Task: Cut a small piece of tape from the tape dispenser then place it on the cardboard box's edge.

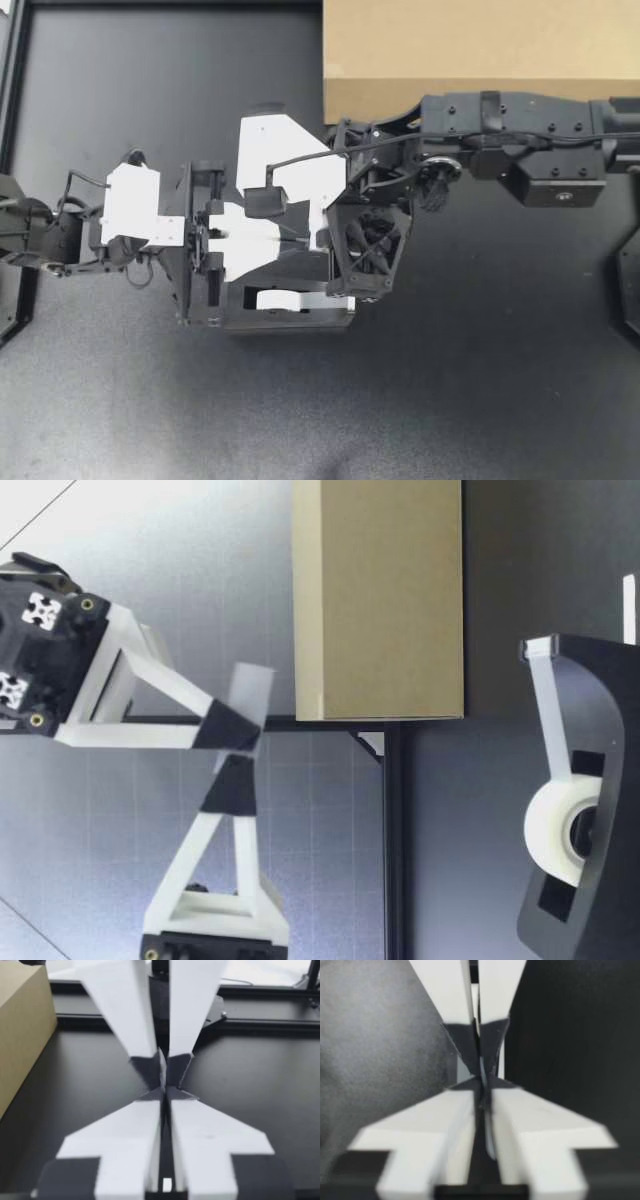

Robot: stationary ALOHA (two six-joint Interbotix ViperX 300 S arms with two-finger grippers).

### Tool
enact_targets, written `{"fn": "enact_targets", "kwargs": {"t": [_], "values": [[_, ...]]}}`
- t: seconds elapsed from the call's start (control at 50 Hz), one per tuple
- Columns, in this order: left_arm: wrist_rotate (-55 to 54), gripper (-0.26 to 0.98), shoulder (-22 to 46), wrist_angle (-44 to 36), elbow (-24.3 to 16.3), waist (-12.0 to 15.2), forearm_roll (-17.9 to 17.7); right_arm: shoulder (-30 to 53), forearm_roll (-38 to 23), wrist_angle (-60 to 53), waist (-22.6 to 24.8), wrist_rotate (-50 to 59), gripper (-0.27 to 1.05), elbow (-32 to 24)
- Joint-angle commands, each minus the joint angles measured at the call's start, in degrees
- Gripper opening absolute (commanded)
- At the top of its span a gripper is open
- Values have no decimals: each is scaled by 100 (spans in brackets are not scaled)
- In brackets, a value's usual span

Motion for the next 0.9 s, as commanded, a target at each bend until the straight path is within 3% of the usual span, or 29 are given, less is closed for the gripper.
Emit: {"fn": "enact_targets", "kwargs": {"t": [0.0, 0.24, 0.38, 0.48, 0.6, 0.7, 0.88], "values": [[-9, -7, -62, -44, -79, -18, -9, -62, -9, 0, 26, 9, 43, -114], [-9, -6, 26, -26, -70, -18, -9, -193, -70, 0, -123, 26, 42, -26], [9, -6, 281, -79, -70, 44, -290, -554, -352, -114, -360, 88, 42, 299], [-26, -7, 457, -255, -79, 211, -835, -940, -624, -369, -519, 229, 42, 659], [-141, -7, 615, -475, -193, 475, -1916, -1362, -879, -826, -694, 413, 42, 1178], [-369, -7, 712, -563, -378, 642, -2479, -1688, -1046, -1424, -896, 606, 40, 1661], [-1266, -7, 984, -492, -791, 1002, -2602, -2109, -1090, -3217, -1327, 773, 28, 2672]]}}
